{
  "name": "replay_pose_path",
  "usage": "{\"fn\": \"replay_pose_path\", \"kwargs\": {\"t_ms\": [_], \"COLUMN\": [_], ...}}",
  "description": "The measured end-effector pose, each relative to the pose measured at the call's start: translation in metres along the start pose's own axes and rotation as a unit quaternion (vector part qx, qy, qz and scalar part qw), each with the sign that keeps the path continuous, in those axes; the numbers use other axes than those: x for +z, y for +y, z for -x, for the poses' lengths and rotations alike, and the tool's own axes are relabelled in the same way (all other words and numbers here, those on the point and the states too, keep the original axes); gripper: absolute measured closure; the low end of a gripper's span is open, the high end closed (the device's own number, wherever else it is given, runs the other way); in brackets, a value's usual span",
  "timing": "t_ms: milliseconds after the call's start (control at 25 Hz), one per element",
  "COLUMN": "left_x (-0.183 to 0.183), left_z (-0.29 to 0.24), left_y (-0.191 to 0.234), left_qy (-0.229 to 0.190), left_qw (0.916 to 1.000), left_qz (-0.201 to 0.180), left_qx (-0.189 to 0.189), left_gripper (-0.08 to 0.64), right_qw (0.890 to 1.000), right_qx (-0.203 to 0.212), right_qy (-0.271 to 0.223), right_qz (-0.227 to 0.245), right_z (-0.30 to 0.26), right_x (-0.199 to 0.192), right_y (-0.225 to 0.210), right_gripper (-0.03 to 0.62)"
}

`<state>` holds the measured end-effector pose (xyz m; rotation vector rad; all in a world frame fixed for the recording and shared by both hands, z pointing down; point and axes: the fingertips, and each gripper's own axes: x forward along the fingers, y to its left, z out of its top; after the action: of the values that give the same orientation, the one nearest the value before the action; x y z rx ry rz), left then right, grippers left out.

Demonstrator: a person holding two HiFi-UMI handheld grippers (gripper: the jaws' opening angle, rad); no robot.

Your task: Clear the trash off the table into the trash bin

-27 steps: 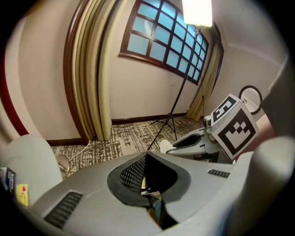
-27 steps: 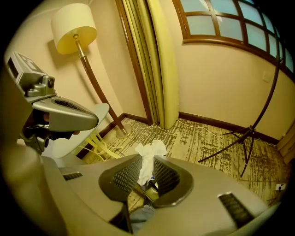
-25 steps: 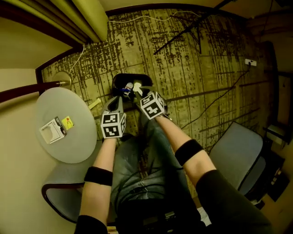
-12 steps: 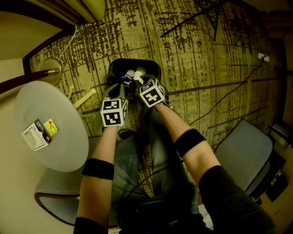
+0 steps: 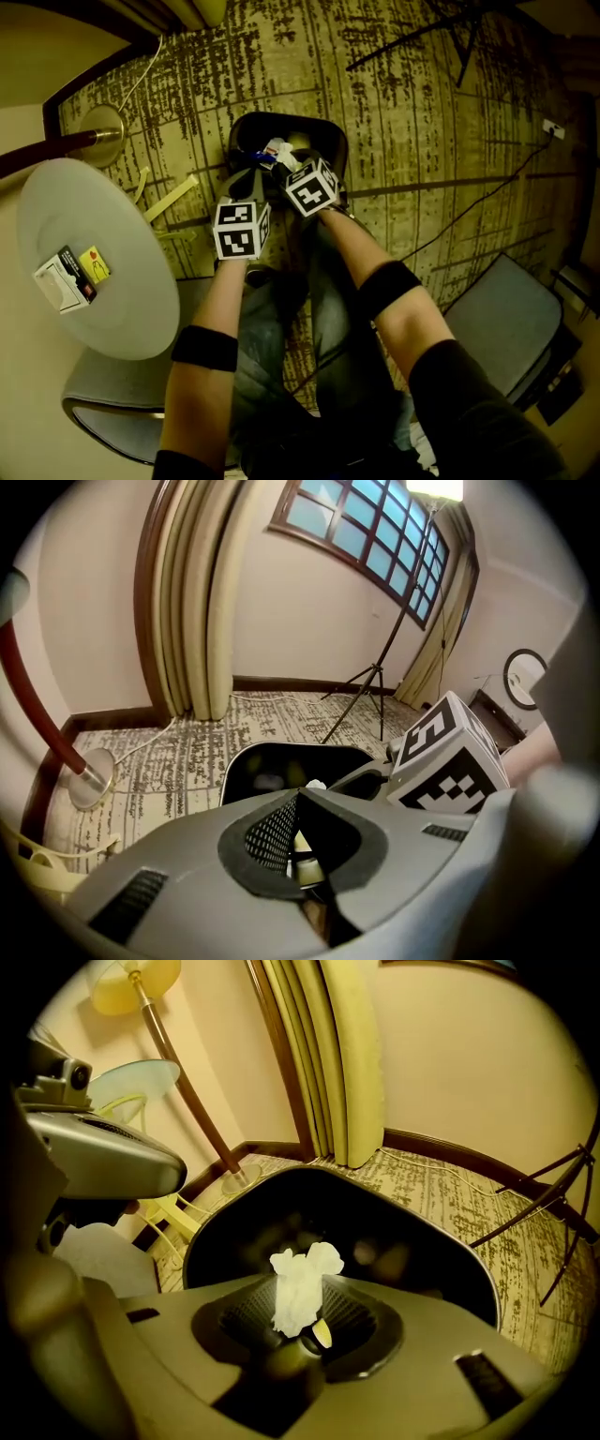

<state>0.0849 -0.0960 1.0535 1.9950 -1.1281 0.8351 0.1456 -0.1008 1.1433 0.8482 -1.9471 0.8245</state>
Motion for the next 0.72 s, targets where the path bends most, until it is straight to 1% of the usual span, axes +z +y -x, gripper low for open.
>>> {"fn": "replay_pose_path", "kwargs": {"t_ms": [80, 160, 200, 400, 560, 600, 720], "left_x": [0.001, 0.003, 0.004, 0.014, 0.031, 0.037, 0.063], "left_z": [0.001, 0.002, 0.004, 0.018, 0.046, 0.056, 0.095], "left_y": [0.000, 0.001, 0.000, -0.008, -0.021, -0.027, -0.046], "left_qy": [0.001, 0.001, 0.000, -0.002, -0.003, -0.004, -0.010], "left_qw": [1.0000, 1.0000, 1.0000, 1.0000, 1.0000, 1.0000, 0.9999], "left_qz": [0.000, 0.001, 0.001, 0.000, 0.000, -0.001, -0.001], "left_qx": [0.000, 0.000, -0.001, -0.003, -0.003, -0.004, -0.005], "left_gripper": [0.560, 0.560, 0.560, 0.560, 0.560, 0.560, 0.560], "right_qw": [1.000, 1.000, 1.000, 1.000, 1.000, 1.000, 1.000], "right_qx": [0.004, 0.000, -0.004, -0.006, 0.005, 0.009, 0.010], "right_qy": [0.004, 0.006, 0.007, 0.014, 0.011, 0.009, -0.001], "right_qz": [-0.005, 0.002, 0.006, 0.002, 0.006, 0.007, 0.013], "right_z": [-0.002, 0.001, 0.004, 0.022, 0.063, 0.077, 0.127], "right_x": [-0.002, -0.001, 0.000, 0.000, 0.018, 0.023, 0.044], "right_y": [0.002, -0.001, -0.002, -0.005, 0.003, 0.006, 0.014], "right_gripper": [0.362, 0.362, 0.333, 0.330, 0.341, 0.375, 0.439]}}
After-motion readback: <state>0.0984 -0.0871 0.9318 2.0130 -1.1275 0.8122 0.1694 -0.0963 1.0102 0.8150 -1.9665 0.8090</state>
